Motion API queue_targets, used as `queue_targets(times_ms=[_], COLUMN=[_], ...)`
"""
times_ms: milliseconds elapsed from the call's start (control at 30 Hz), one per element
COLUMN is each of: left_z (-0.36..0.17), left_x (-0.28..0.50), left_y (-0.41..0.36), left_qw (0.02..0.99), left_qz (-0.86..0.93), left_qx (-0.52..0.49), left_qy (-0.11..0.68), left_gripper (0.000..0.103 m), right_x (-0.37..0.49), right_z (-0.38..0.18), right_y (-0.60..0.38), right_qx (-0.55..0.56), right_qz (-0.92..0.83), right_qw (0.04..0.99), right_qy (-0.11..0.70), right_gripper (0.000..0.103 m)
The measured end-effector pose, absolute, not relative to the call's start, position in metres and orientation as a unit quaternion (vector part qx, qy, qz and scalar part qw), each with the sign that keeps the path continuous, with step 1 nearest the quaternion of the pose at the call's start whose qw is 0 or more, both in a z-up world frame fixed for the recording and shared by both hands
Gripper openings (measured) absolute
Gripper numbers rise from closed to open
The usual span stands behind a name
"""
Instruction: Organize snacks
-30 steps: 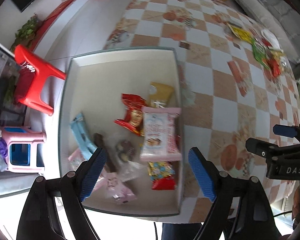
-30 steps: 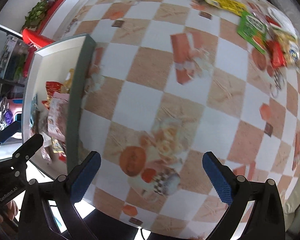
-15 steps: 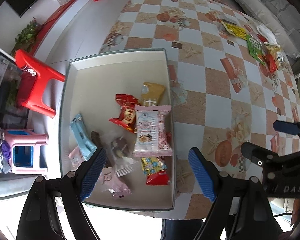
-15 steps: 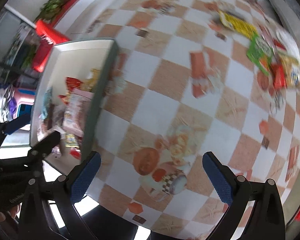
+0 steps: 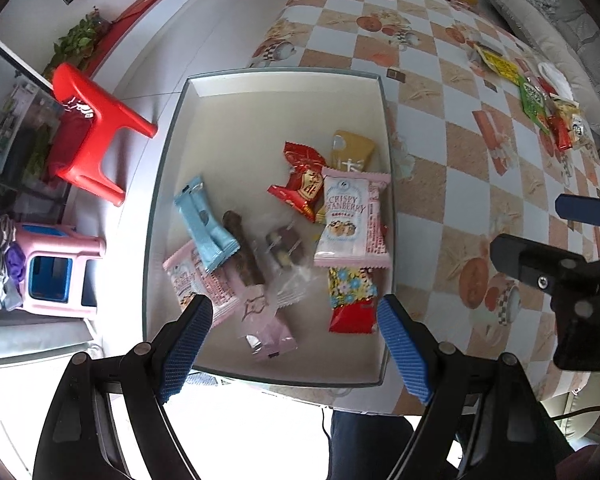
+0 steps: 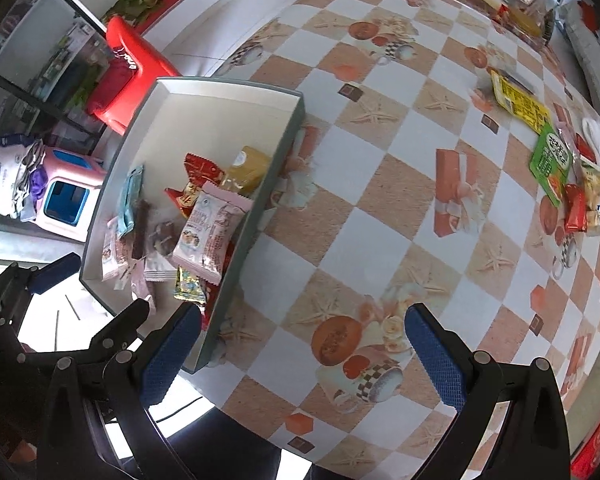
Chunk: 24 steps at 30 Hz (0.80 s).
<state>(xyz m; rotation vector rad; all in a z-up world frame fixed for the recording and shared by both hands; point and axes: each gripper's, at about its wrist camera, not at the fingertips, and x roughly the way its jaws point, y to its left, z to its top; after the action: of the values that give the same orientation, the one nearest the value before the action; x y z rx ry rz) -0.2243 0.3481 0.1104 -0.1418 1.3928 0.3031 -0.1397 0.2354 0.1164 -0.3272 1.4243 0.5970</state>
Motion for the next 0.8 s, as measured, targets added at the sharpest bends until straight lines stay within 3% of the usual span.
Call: queue_targets(times_ms=[800], left_z=[0.1141], left_x=[-0.2287], left_y=[0.3474], left_qw=[0.757], left_qz=[0.148], left_qx=[-0.051], left_qy=[0.634], left_gripper=[0.087], right_x=[-0.1464], right_z=[0.1154], right_y=[0.2428], right_qx=[-0.156], right_qz=[0.276], right_qw=[0.7], right_qy=[0.64], right_gripper=[0.102])
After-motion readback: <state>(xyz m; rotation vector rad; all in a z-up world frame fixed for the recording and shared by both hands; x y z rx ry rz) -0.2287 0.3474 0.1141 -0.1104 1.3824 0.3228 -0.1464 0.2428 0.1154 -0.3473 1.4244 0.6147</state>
